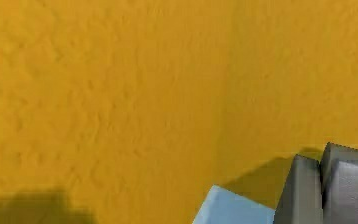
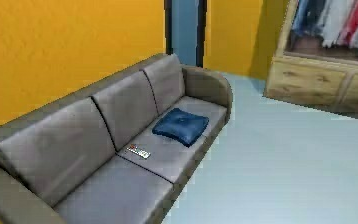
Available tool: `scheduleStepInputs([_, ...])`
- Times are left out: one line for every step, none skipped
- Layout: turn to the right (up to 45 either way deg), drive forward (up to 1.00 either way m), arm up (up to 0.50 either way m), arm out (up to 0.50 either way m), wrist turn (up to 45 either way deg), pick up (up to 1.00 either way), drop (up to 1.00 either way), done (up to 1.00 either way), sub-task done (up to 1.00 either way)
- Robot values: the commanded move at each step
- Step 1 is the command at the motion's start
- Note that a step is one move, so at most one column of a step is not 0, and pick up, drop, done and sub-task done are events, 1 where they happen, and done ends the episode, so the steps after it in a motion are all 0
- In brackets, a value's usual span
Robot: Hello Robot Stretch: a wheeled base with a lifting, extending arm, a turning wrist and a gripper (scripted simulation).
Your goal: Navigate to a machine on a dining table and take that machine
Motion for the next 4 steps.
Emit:
scheduleStepInputs([45.0,0.0,0.0,0.0,0.0,0.0,0.0,0.0,0.0])
scheduleStepInputs([45.0,0.0,0.0,0.0,0.0,0.0,0.0,0.0,0.0])
scheduleStepInputs([24.0,0.0,0.0,0.0,0.0,0.0,0.0,0.0,0.0])
scheduleStepInputs([0.0,1.0,0.0,0.0,0.0,0.0,0.0,0.0,0.0])
